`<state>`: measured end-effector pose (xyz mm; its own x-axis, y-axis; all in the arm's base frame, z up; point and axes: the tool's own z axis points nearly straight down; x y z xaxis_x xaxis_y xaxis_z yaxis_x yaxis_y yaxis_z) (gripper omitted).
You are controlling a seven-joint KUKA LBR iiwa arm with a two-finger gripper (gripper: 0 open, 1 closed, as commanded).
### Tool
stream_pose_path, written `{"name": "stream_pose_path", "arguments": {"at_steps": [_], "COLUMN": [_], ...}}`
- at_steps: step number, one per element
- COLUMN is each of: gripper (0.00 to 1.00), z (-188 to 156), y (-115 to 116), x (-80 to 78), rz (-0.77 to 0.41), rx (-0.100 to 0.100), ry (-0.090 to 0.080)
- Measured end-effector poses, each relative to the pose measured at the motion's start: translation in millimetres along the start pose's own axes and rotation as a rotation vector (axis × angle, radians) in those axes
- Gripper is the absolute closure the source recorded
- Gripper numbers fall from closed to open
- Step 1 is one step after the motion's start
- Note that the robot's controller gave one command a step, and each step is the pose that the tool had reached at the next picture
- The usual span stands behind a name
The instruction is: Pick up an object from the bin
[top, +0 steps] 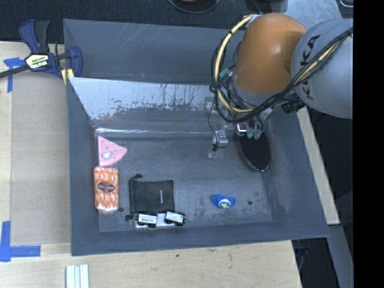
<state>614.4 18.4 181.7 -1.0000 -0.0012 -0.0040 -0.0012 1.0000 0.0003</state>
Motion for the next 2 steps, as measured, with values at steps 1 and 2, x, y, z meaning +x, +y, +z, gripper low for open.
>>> {"name": "stream_pose_path", "arguments": {"at_steps": [1,2], "gripper": [0.00,0.00], "z": [112,47], "y": [87,106], "x": [22.7,38.8], "rz": [-0.064,-0.224], "rx": [-0.002,-0.001], "ry": [0.007,-0.006]}}
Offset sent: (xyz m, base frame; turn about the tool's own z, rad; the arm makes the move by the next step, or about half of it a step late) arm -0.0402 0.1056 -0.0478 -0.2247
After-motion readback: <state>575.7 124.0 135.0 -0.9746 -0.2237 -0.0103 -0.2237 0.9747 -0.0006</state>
